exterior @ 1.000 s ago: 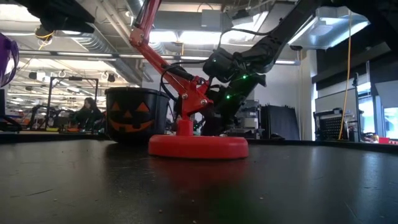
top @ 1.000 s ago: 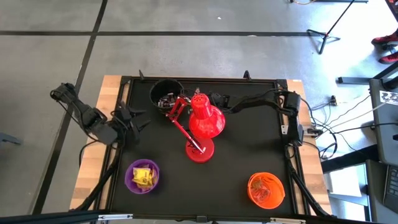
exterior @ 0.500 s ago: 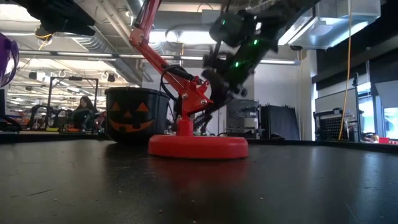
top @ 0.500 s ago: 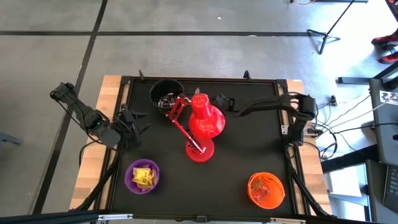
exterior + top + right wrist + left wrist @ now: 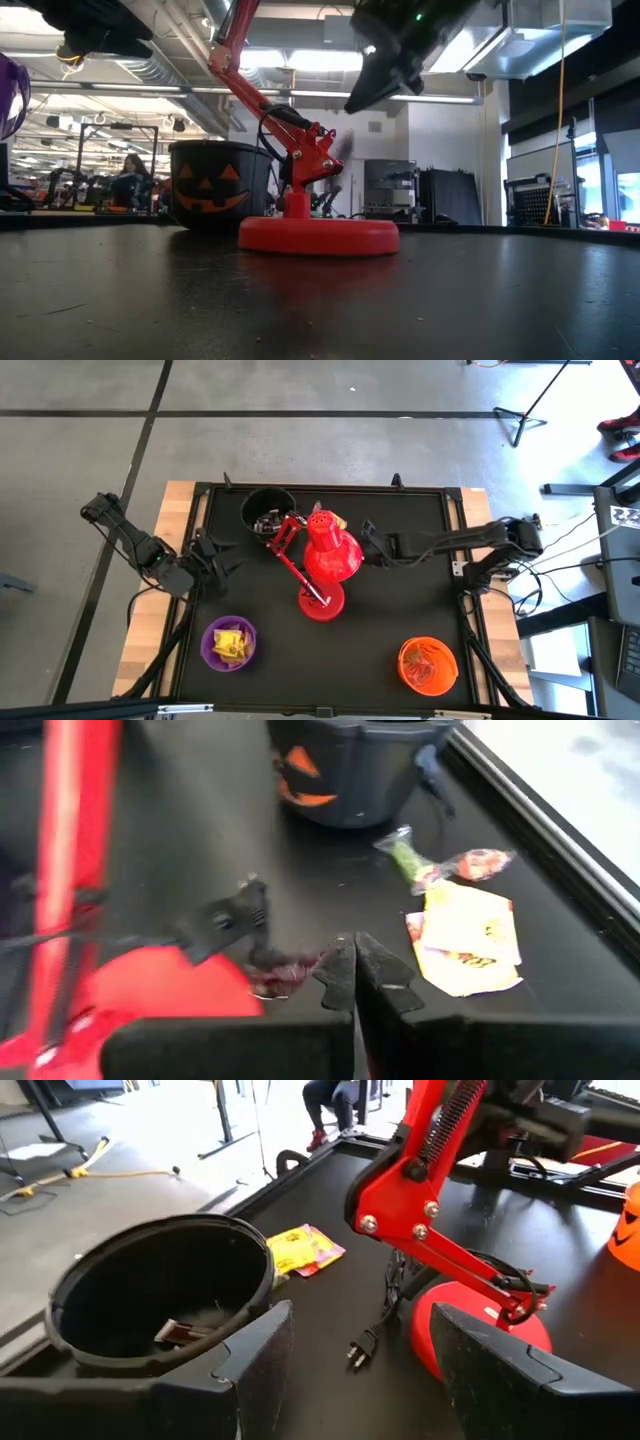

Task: Organize candy in baskets
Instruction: Put the brown chocolate bar into the black bucket

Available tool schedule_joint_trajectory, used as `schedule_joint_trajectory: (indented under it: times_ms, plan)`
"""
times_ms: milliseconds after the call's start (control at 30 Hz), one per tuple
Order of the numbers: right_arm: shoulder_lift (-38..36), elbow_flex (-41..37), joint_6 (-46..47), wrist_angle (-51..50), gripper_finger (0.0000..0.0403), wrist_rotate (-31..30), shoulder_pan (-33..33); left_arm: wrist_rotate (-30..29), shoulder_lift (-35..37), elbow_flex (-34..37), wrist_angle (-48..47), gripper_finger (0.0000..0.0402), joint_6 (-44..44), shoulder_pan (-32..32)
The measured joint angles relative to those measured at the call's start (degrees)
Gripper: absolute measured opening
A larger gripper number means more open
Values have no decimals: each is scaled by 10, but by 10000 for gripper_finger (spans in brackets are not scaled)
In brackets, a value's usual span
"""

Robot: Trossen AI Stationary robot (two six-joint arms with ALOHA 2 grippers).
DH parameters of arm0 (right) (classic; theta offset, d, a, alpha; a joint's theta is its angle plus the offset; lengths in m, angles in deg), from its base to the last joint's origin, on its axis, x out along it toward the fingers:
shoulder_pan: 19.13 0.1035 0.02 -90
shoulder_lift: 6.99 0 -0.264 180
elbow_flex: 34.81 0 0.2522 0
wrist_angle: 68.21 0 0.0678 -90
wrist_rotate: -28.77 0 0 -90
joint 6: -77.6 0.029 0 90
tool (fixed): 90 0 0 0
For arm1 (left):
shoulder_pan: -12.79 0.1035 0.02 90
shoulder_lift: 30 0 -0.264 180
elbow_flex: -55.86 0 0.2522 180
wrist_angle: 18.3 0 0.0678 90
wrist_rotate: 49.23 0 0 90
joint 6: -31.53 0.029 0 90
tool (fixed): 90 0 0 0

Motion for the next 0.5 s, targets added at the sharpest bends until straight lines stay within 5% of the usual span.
schedule_joint_trajectory:
  times_ms: [267,500]
  plan:
    - [-6,0,44,-26,0,-23,73,23,-35,0,29,224,1,0]
    - [27,-1,87,-98,18,-13,62,23,-70,0,38,224,4,0]
